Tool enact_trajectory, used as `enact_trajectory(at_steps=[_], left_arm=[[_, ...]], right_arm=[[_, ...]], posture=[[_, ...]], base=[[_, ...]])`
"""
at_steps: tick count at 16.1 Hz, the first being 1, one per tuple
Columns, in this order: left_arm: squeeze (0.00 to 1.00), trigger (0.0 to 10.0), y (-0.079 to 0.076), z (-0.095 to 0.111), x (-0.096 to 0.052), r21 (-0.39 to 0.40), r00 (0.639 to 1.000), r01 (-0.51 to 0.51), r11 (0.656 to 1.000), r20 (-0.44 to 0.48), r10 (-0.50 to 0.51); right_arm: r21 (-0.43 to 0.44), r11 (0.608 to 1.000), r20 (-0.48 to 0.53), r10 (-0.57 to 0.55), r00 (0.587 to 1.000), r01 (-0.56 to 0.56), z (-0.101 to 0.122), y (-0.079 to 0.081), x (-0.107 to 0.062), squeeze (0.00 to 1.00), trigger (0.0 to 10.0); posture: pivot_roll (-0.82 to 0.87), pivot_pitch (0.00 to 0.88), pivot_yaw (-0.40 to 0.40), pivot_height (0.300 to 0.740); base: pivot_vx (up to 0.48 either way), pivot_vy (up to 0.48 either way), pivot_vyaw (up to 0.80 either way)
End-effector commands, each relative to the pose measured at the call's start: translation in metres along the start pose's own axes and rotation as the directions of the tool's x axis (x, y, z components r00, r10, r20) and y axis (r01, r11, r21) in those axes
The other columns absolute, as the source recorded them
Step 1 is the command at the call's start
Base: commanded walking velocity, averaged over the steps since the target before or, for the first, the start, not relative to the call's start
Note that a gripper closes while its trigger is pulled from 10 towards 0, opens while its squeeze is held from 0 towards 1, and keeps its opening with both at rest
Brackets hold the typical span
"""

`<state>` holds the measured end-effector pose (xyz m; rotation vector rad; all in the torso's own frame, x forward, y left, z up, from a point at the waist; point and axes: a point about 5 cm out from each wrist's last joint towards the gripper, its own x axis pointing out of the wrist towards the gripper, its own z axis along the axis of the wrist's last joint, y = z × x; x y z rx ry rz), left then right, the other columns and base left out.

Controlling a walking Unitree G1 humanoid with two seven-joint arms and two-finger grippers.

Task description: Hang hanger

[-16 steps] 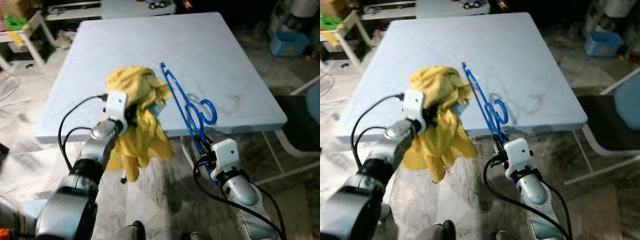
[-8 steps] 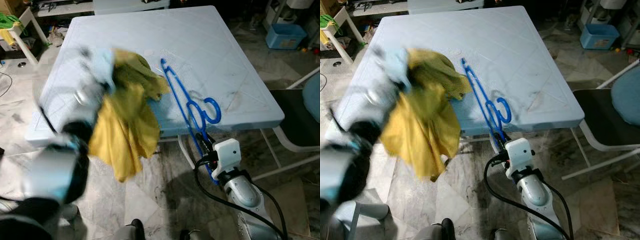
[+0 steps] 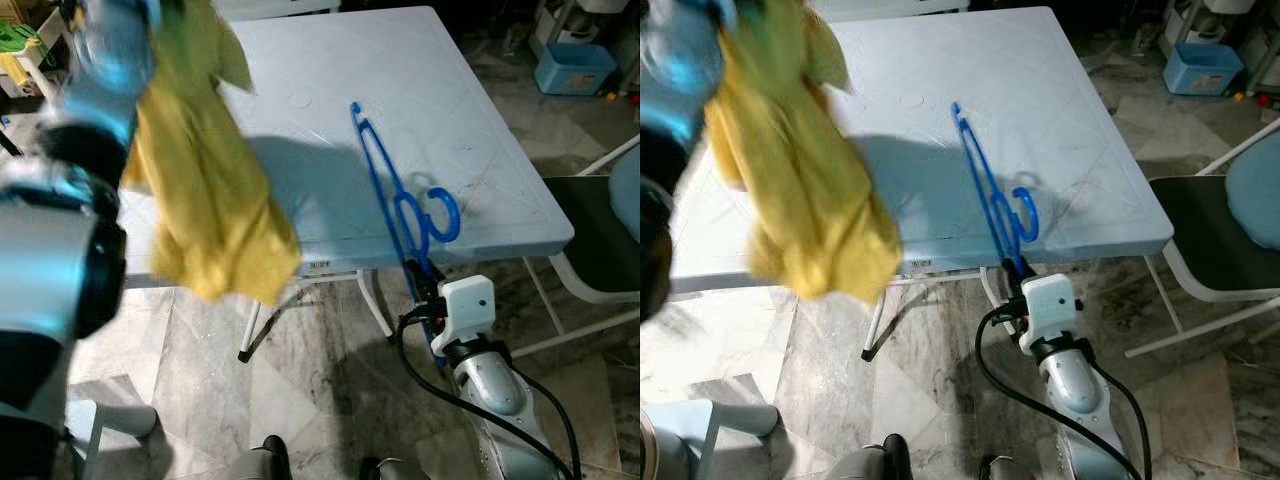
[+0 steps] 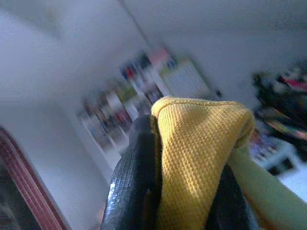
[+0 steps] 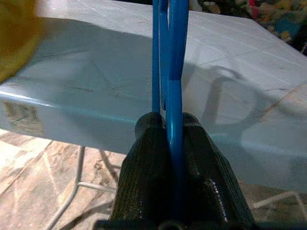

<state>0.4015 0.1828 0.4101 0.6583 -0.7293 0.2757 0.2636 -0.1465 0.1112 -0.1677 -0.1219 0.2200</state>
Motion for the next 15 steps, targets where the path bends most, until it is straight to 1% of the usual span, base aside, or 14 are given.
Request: enact_trajectory(at_steps=[1,2,3,4,5,6,7,8,9,10,12,13,14,15], left_arm=[[0.0,0.0,0.005,0.01,0.004,0.045,0.998,-0.018,0.999,0.059,0.016],[0.0,0.0,0.004,0.024,0.007,0.147,0.987,-0.028,0.989,0.158,0.005],[0.0,0.0,-0.01,0.025,0.001,0.212,0.976,0.011,0.977,0.21,-0.057],[0.0,0.0,-0.024,0.015,-0.007,0.208,0.975,0.073,0.975,0.189,-0.114],[0.0,0.0,-0.036,0.002,-0.017,0.18,0.975,0.143,0.973,0.14,-0.17],[0.0,0.0,-0.057,-0.028,-0.043,0.098,0.965,0.253,0.963,0.041,-0.258],[0.11,0.0,-0.066,-0.048,-0.059,0.069,0.948,0.317,0.946,-0.051,-0.314],[1.0,10.0,-0.071,-0.068,-0.076,0.04,0.929,0.356,0.934,-0.128,-0.348],[1.0,10.0,-0.073,-0.077,-0.085,0.042,0.913,0.385,0.922,-0.16,-0.374],[1.0,10.0,-0.072,-0.099,-0.104,0.036,0.878,0.437,0.899,-0.237,-0.417],[1.0,10.0,-0.066,-0.114,-0.116,0.015,0.836,0.484,0.875,-0.304,-0.457],[1.0,10.0,-0.062,-0.12,-0.119,-0.006,0.825,0.482,0.876,-0.335,-0.456],[1.0,10.0,-0.051,-0.129,-0.122,-0.078,0.821,0.436,0.896,-0.374,-0.432],[1.0,10.0,-0.041,-0.13,-0.121,-0.168,0.849,0.351,0.921,-0.357,-0.389]], right_arm=[[0.001,1.0,-0.039,-0.029,0.999,0.029,-0.006,-0.003,-0.005,0.0,10.0],[0.0,0.999,-0.04,-0.033,0.999,0.033,-0.006,-0.005,-0.005,0.0,10.0],[0.0,0.999,-0.042,-0.036,0.998,0.036,-0.006,-0.006,-0.006,0.0,10.0],[0.0,0.999,-0.043,-0.035,0.998,0.036,-0.007,-0.005,-0.007,0.0,10.0],[0.001,0.999,-0.044,-0.033,0.998,0.033,-0.007,-0.004,-0.007,0.0,10.0],[0.006,1.0,-0.042,-0.026,0.999,0.027,-0.007,-0.002,-0.007,0.0,10.0],[0.004,1.0,-0.046,-0.017,0.999,0.017,-0.007,-0.002,-0.007,0.0,10.0],[0.004,1.0,-0.051,-0.008,0.999,0.008,-0.007,-0.002,-0.007,0.0,10.0],[0.005,1.0,-0.055,-0.001,0.998,0.001,-0.008,-0.003,-0.007,0.0,10.0],[0.005,1.0,-0.06,0.019,0.998,-0.019,-0.009,-0.002,-0.006,0.0,10.0],[0.004,0.999,-0.061,0.039,0.997,-0.039,-0.009,0.0,-0.003,0.0,10.0],[0.004,0.999,-0.061,0.047,0.997,-0.046,-0.009,0.001,-0.002,0.0,10.0],[0.008,0.998,-0.059,0.064,0.996,-0.064,-0.009,0.003,0.002,0.0,10.0],[0.014,0.996,-0.054,0.089,0.995,-0.088,-0.009,0.007,0.007,0.0,10.0]], posture=[[-0.14,0.184,0.058,0.74],[-0.15,0.189,0.056,0.74],[-0.15,0.189,0.056,0.74],[-0.15,0.188,0.054,0.74],[-0.15,0.184,0.051,0.74],[-0.16,0.182,0.049,0.74],[-0.15,0.181,0.043,0.74],[-0.15,0.179,0.037,0.74],[-0.14,0.179,0.03,0.74],[-0.13,0.174,0.019,0.74],[-0.11,0.165,0.008,0.74],[-0.09,0.162,0.001,0.74],[-0.07,0.157,-0.006,0.74],[-0.05,0.152,-0.01,0.74]], base=[[0.0,0.0,0.0],[0.0,0.0,0.0],[0.0,0.0,0.0],[0.0,0.0,0.0],[0.0,0.0,0.0],[0.0,0.0,0.0],[0.0,0.0,0.0],[0.0,0.0,0.0],[0.0,0.0,0.0],[0.0,0.0,0.0],[0.0,0.0,0.0],[0.0,0.0,0.0],[0.0,0.0,0.0],[0.0,0.0,0.0]])
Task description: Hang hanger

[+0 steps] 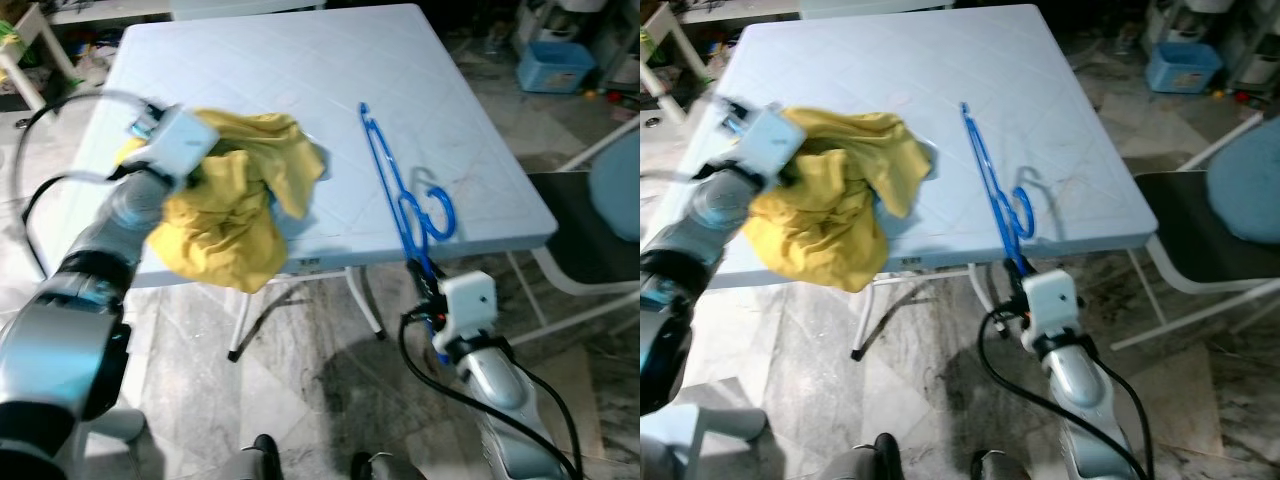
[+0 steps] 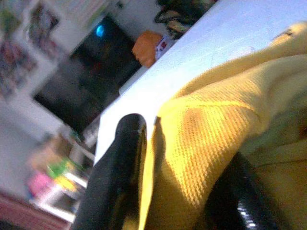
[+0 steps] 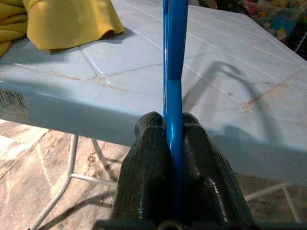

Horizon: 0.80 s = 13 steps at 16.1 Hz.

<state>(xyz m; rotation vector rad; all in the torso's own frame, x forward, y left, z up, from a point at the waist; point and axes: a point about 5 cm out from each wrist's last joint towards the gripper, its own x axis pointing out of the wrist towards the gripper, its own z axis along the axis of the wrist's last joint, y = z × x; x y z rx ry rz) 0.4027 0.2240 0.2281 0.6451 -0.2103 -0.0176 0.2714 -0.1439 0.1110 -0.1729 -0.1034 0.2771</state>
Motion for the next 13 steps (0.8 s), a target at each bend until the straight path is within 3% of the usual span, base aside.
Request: enact_trajectory(at_steps=[1,2,3,4,5,8,10,11,13], left_arm=[[1.0,10.0,0.012,0.0,-0.002,-0.111,0.999,-0.044,0.993,0.024,0.047],[1.0,10.0,0.006,0.0,-0.007,-0.262,0.993,-0.071,0.962,0.073,0.093],[1.0,10.0,-0.001,-0.004,-0.01,-0.364,0.994,-0.062,0.93,0.065,0.091],[1.0,10.0,-0.02,-0.01,-0.017,-0.535,0.996,-0.031,0.844,0.054,0.071],[1.0,10.0,-0.039,-0.011,-0.025,-0.596,0.996,0.023,0.803,0.079,0.029],[1.0,10.0,-0.072,-0.008,-0.05,-0.644,0.99,0.121,0.755,0.136,-0.042],[1.0,10.0,-0.089,-0.001,-0.075,-0.671,0.983,0.165,0.723,0.174,-0.063],[1.0,10.0,-0.092,0.002,-0.085,-0.676,0.98,0.179,0.714,0.187,-0.068],[1.0,10.0,-0.104,0.002,-0.103,-0.645,0.973,0.225,0.73,0.189,-0.132]], right_arm=[[0.017,0.999,-0.039,0.04,0.998,-0.04,-0.008,0.007,0.001,0.0,10.0],[0.021,0.998,-0.038,0.056,0.998,-0.056,-0.009,0.011,0.005,0.0,10.0],[0.022,0.998,-0.038,0.059,0.998,-0.058,-0.009,0.011,0.006,0.0,10.0],[0.028,0.998,-0.036,0.062,0.997,-0.061,-0.009,0.013,0.01,0.0,10.0],[0.034,0.997,-0.03,0.07,0.997,-0.069,-0.008,0.014,0.012,0.0,10.0],[0.034,0.996,-0.03,0.088,0.996,-0.087,-0.009,0.018,0.015,0.0,10.0],[0.034,0.996,-0.032,0.087,0.996,-0.086,-0.012,0.016,0.015,0.0,10.0],[0.035,0.996,-0.033,0.086,0.996,-0.085,-0.012,0.017,0.016,0.0,10.0],[0.038,0.995,-0.034,0.09,0.995,-0.089,-0.013,0.019,0.016,0.0,10.0]], posture=[[-0.04,0.151,-0.011,0.74],[-0.01,0.148,-0.007,0.74],[-0.01,0.148,-0.007,0.74],[0.01,0.146,-0.014,0.74],[0.01,0.146,-0.014,0.74],[0.03,0.15,-0.013,0.74],[0.03,0.153,-0.008,0.74],[0.04,0.155,-0.006,0.74],[0.04,0.155,-0.004,0.74]], base=[[0.0,0.0,0.0],[0.0,0.0,0.0],[0.0,0.0,0.0],[0.0,0.0,0.0],[0.0,0.0,0.0],[0.0,0.0,0.0],[0.0,0.0,0.0],[0.0,0.0,0.0],[0.0,0.0,0.0]])
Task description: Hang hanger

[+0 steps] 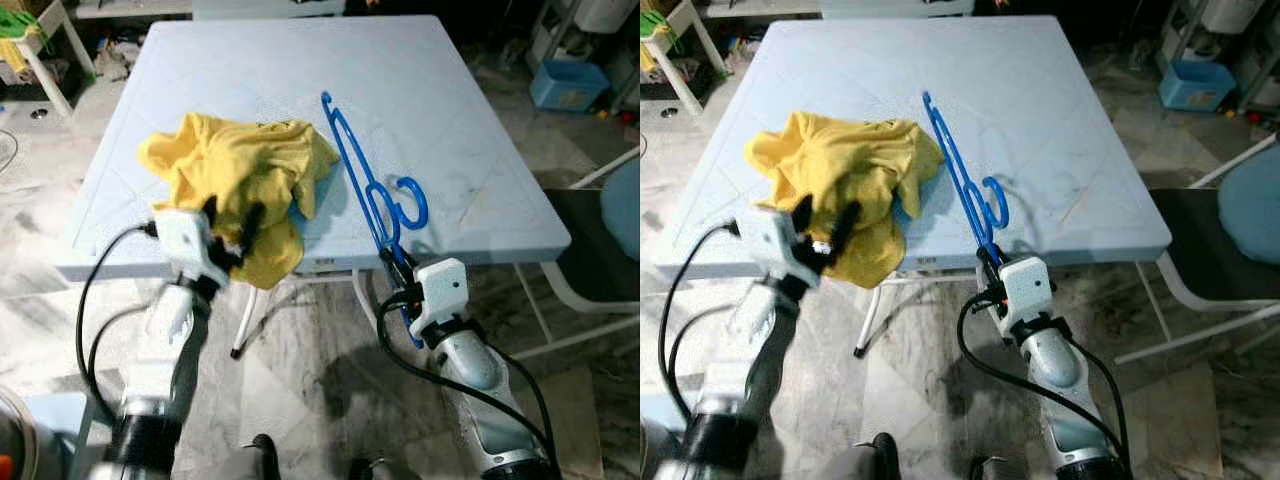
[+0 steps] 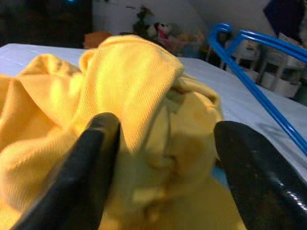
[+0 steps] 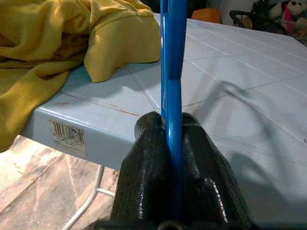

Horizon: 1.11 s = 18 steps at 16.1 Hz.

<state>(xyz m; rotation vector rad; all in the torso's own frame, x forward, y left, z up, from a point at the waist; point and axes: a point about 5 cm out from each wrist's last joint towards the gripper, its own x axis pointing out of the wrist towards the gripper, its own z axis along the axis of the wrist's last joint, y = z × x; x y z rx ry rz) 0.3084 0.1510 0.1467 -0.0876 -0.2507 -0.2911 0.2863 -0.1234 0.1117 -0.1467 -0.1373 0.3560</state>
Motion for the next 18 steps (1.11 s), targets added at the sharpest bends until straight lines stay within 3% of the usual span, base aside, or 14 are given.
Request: enact_trajectory(at_steps=[1,5,8,10,17,18], left_arm=[[1.0,10.0,-0.005,-0.003,-0.007,0.027,0.999,0.032,0.999,-0.039,-0.031],[1.0,10.0,0.006,-0.012,-0.023,0.053,0.987,-0.049,0.997,-0.152,0.056],[1.0,10.0,0.014,-0.024,-0.014,0.057,0.97,-0.077,0.995,-0.227,0.088],[1.0,10.0,0.022,-0.024,0.007,0.03,0.963,-0.126,0.992,-0.235,0.13],[1.0,10.0,0.006,-0.038,0.053,-0.023,0.934,-0.089,0.996,-0.35,0.075],[0.77,10.0,-0.001,-0.042,0.064,-0.022,0.915,-0.082,0.996,-0.399,0.067]], right_arm=[[0.018,1.0,-0.078,0.015,0.997,-0.014,-0.015,0.004,-0.004,0.0,10.0],[0.019,1.0,-0.078,0.011,0.997,-0.009,-0.016,0.004,-0.004,0.0,10.0],[0.019,1.0,-0.08,0.016,0.997,-0.014,-0.017,0.006,-0.004,0.0,10.0],[0.016,1.0,-0.076,0.012,0.997,-0.011,-0.016,0.005,-0.005,0.0,10.0],[0.008,1.0,-0.085,-0.017,0.996,0.018,-0.017,0.001,-0.012,0.0,10.0],[0.009,1.0,-0.087,-0.013,0.996,0.014,-0.017,0.002,-0.013,0.0,10.0]], posture=[[0.04,0.156,0.0,0.74],[0.05,0.161,0.004,0.74],[0.04,0.162,0.003,0.74],[0.02,0.161,0.001,0.74],[-0.04,0.163,0.005,0.74],[-0.06,0.165,0.003,0.74]], base=[[0.0,0.0,0.0],[0.0,0.0,0.0],[0.0,0.0,0.0],[0.0,0.0,0.0],[0.0,0.0,0.0],[0.0,0.0,0.0]])
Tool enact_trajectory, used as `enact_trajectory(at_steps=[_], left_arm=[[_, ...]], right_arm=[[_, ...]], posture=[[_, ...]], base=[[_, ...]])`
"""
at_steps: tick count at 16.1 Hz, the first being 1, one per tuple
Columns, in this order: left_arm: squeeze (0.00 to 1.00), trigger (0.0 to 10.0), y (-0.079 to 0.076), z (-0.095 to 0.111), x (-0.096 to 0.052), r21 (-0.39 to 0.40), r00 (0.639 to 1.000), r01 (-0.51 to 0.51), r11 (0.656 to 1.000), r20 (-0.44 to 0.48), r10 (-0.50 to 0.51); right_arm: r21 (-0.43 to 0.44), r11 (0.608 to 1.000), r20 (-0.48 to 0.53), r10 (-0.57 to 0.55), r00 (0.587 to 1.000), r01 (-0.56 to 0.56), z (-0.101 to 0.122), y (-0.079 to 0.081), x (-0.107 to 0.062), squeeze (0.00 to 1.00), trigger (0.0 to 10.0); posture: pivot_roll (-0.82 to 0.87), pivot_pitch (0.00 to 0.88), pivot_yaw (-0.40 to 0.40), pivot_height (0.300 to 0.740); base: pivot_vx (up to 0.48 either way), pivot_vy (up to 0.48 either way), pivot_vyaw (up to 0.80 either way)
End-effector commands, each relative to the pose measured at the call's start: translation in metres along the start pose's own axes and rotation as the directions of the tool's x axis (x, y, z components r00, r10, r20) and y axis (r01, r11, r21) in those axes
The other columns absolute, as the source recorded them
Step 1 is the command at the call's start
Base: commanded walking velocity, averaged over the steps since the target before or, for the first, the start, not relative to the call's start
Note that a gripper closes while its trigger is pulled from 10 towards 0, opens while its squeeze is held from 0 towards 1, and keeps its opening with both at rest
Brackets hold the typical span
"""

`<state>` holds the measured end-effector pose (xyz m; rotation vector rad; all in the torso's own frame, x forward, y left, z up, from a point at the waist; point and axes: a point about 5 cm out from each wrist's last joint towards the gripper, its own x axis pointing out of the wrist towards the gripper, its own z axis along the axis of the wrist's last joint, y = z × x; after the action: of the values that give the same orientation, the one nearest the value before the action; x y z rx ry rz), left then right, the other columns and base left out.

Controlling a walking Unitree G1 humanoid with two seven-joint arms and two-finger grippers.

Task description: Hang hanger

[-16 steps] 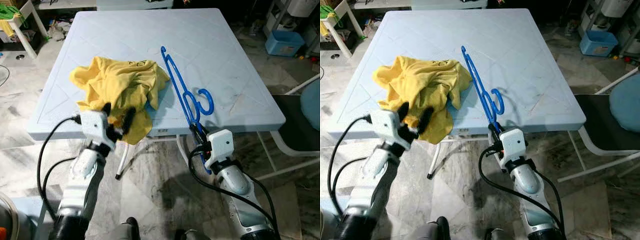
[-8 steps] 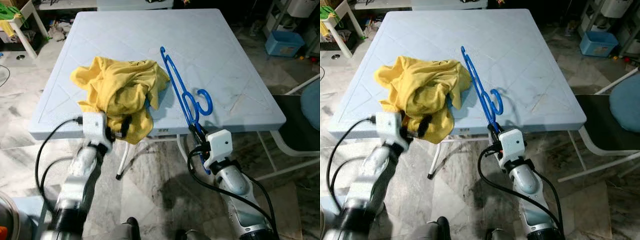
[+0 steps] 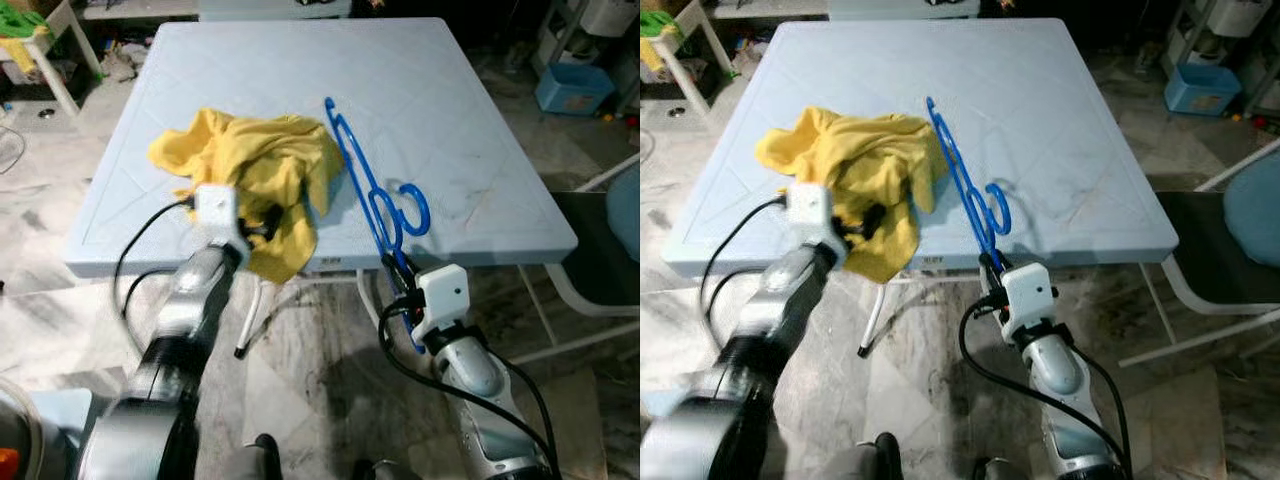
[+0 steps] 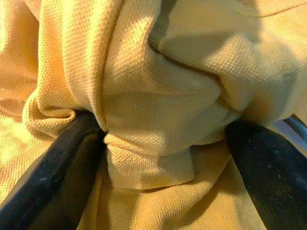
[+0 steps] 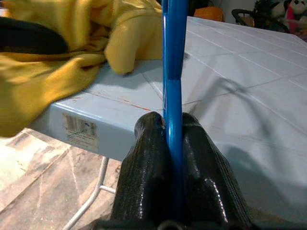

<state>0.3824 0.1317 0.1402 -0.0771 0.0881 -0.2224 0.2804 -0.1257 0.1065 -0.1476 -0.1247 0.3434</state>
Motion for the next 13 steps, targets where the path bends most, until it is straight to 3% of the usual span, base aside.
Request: enact_trajectory(at_steps=[1,2,4,5,7,8,10,11,13], left_arm=[[0.15,10.0,-0.008,-0.017,0.003,0.01,0.994,0.013,1.0,-0.106,-0.012],[0.0,10.0,-0.012,-0.013,0.008,0.031,0.993,0.013,0.999,-0.117,-0.009],[0.0,10.0,-0.007,0.022,0.02,0.121,0.998,-0.06,0.991,-0.014,0.062],[0.0,10.0,0.001,0.047,0.024,0.164,0.989,-0.133,0.977,0.078,0.122],[0.0,10.0,0.01,0.078,0.025,0.207,0.965,-0.217,0.954,0.194,0.178],[0.0,10.0,0.012,0.097,0.026,0.215,0.952,-0.22,0.951,0.261,0.161],[0.0,10.0,0.014,0.115,0.025,0.242,0.933,-0.237,0.941,0.327,0.15],[0.0,10.0,0.014,0.119,0.025,0.246,0.928,-0.238,0.94,0.342,0.145],[0.0,10.0,0.008,0.124,0.023,0.311,0.922,-0.17,0.935,0.384,0.039]], right_arm=[[0.007,1.0,-0.073,0.0,0.997,0.001,-0.012,0.002,-0.007,0.0,10.0],[0.005,1.0,-0.072,-0.004,0.997,0.005,-0.012,0.001,-0.008,0.0,10.0],[-0.004,1.0,-0.074,-0.022,0.997,0.021,-0.01,-0.005,-0.01,0.0,10.0],[-0.007,1.0,-0.072,-0.029,0.997,0.029,-0.01,-0.006,-0.011,0.0,10.0],[-0.009,0.999,-0.073,-0.041,0.996,0.041,-0.01,-0.006,-0.013,0.0,10.0],[-0.008,0.999,-0.073,-0.048,0.996,0.047,-0.009,-0.005,-0.014,0.0,10.0],[-0.005,0.998,-0.073,-0.055,0.996,0.055,-0.009,-0.004,-0.013,0.0,10.0],[-0.004,0.998,-0.073,-0.057,0.996,0.057,-0.009,-0.004,-0.013,0.0,10.0],[-0.004,0.998,-0.066,-0.068,0.995,0.068,-0.007,-0.004,-0.013,0.0,10.0]], posture=[[-0.07,0.166,0.003,0.74],[-0.07,0.169,0.003,0.74],[-0.09,0.175,0.005,0.74],[-0.11,0.176,0.011,0.74],[-0.11,0.175,0.011,0.74],[-0.12,0.172,0.017,0.74],[-0.12,0.166,0.025,0.74],[-0.12,0.166,0.025,0.74],[-0.11,0.167,0.033,0.74]], base=[[0.0,0.0,0.0],[0.0,0.0,0.0],[0.0,0.0,0.0],[0.0,0.0,0.0],[0.0,0.0,0.0],[0.0,0.0,0.0],[0.0,0.0,0.0],[0.0,0.0,0.0],[0.0,0.0,0.0]])
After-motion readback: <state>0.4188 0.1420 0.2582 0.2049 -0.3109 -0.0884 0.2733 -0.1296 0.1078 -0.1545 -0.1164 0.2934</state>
